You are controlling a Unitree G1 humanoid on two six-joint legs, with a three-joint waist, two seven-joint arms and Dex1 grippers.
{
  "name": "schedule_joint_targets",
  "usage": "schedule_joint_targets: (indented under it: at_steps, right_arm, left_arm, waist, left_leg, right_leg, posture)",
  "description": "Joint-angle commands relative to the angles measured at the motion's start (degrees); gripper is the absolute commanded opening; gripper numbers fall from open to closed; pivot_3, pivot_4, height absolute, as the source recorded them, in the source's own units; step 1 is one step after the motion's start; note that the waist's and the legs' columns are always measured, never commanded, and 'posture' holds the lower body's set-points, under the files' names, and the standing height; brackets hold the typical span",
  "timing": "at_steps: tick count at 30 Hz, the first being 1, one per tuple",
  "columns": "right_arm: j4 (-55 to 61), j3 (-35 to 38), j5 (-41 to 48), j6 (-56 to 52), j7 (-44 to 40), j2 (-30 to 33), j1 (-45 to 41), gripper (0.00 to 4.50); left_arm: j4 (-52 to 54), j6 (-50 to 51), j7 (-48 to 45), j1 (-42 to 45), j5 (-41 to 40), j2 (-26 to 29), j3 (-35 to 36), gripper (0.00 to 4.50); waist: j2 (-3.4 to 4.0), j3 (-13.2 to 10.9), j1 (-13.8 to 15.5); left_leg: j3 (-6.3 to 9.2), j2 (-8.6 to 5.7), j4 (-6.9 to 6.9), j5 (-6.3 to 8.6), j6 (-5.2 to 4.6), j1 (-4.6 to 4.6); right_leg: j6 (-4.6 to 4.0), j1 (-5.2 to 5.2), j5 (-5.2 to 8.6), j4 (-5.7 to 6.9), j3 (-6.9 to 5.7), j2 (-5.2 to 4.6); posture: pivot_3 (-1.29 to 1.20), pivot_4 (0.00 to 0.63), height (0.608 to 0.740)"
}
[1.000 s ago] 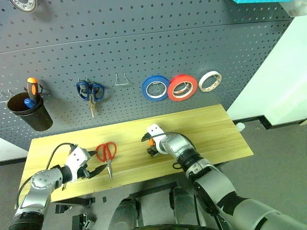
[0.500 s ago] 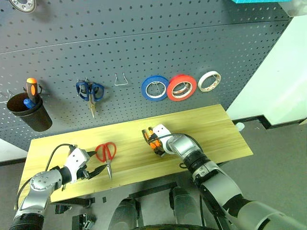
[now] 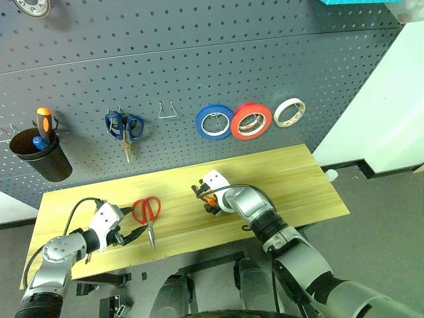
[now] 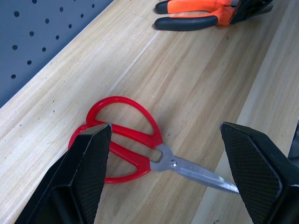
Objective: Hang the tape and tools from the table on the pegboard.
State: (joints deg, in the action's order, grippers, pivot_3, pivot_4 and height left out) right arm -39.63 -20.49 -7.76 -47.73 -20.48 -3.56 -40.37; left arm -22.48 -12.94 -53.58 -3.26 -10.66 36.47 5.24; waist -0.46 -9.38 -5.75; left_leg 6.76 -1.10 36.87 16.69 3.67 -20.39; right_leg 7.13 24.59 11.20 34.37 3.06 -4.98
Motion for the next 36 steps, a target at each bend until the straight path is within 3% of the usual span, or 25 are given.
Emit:
schedule_joint_targets:
  at_steps: [1, 9, 12, 17, 22, 25, 29, 36]
  right_arm:
    - [-4.5, 0.7, 0.0, 4.0, 0.9, -2.0, -3.0, 4.47]
    - [-17.6, 2.9, -0.5, 12.7, 4.7, -4.2, -8.0, 4.47]
    - [-20.1, 3.6, -0.6, 13.6, 4.9, -4.4, -8.7, 3.89]
    - [-21.3, 4.1, -0.9, 13.9, 4.7, -4.1, -8.8, 2.24]
    - [-19.0, 5.0, -0.6, 13.7, 3.8, -3.6, -8.3, 2.21]
    - [-9.5, 3.3, -1.4, 18.7, 1.3, -1.4, -5.3, 2.21]
    - [13.2, -1.2, -1.0, 35.7, -7.6, 5.0, 2.9, 2.21]
    - [33.8, -2.2, 4.3, 42.5, -21.1, 12.6, 8.0, 2.21]
  left_arm:
    - [0.0, -1.0, -0.3, 0.5, -0.2, 0.2, 0.4, 3.86]
    - [0.8, -0.8, -0.2, 0.2, -0.4, 0.0, 0.5, 3.86]
    - [1.1, -0.7, -0.1, 0.0, -0.4, 0.1, 0.6, 3.86]
    - [1.8, -0.5, 0.1, -0.5, -0.5, 0.2, 0.8, 3.86]
    - [2.0, -0.7, 0.4, -0.5, -1.1, 0.0, 1.4, 3.86]
    - [3.0, -0.3, 0.7, -1.0, -3.6, -0.3, 3.7, 3.86]
    - [4.5, -1.4, 1.2, -2.7, -8.1, -1.1, 8.6, 3.86]
    - [11.9, 2.1, 3.6, -5.0, -13.5, -2.6, 13.7, 3.86]
  waist:
    - [0.0, 0.0, 0.0]
    - [0.0, 0.0, 0.0]
    - [0.01, 0.0, 0.0]
    - [0.01, 0.0, 0.0]
    - [0.01, 0.0, 0.0]
    - [0.01, 0.0, 0.0]
    - [0.04, 0.0, 0.0]
    - [0.0, 0.0, 0.3]
  left_leg:
    - [0.0, 0.0, 0.0, 0.0, 0.0, 0.0]
    - [0.0, 0.0, -0.01, 0.0, 0.0, -0.01]
    - [0.0, 0.0, -0.01, 0.0, 0.0, -0.01]
    - [0.0, 0.0, -0.01, 0.0, 0.0, 0.01]
    - [0.0, 0.0, 0.0, 0.0, 0.0, 0.01]
    - [0.0, 0.0, 0.0, 0.0, 0.0, -0.01]
    - [0.0, 0.0, -0.01, 0.0, 0.0, -0.15]
    - [0.0, 0.03, 0.0, 0.0, 0.0, -0.01]
  right_leg:
    - [0.0, 0.0, 0.0, 0.0, 0.0, 0.0]
    - [0.0, 0.0, 0.0, -0.01, 0.0, 0.0]
    - [0.0, 0.0, 0.0, -0.01, 0.0, 0.0]
    - [0.0, 0.0, 0.0, 0.01, 0.0, 0.0]
    - [0.0, 0.0, 0.0, 0.02, 0.0, 0.0]
    - [0.0, 0.0, 0.0, 0.01, 0.0, 0.0]
    - [0.04, 0.09, 0.02, -0.05, 0.0, -0.02]
    - [0.26, -0.03, 0.15, -0.03, -0.01, 0.0]
  posture:
    - [-0.02, 0.115, 0.74]
    - [-0.02, 0.116, 0.74]
    - [-0.02, 0.116, 0.74]
    - [-0.02, 0.116, 0.74]
    - [-0.02, 0.113, 0.74]
    - [-0.02, 0.113, 0.74]
    - [-0.02, 0.118, 0.74]
    - [-0.02, 0.123, 0.74]
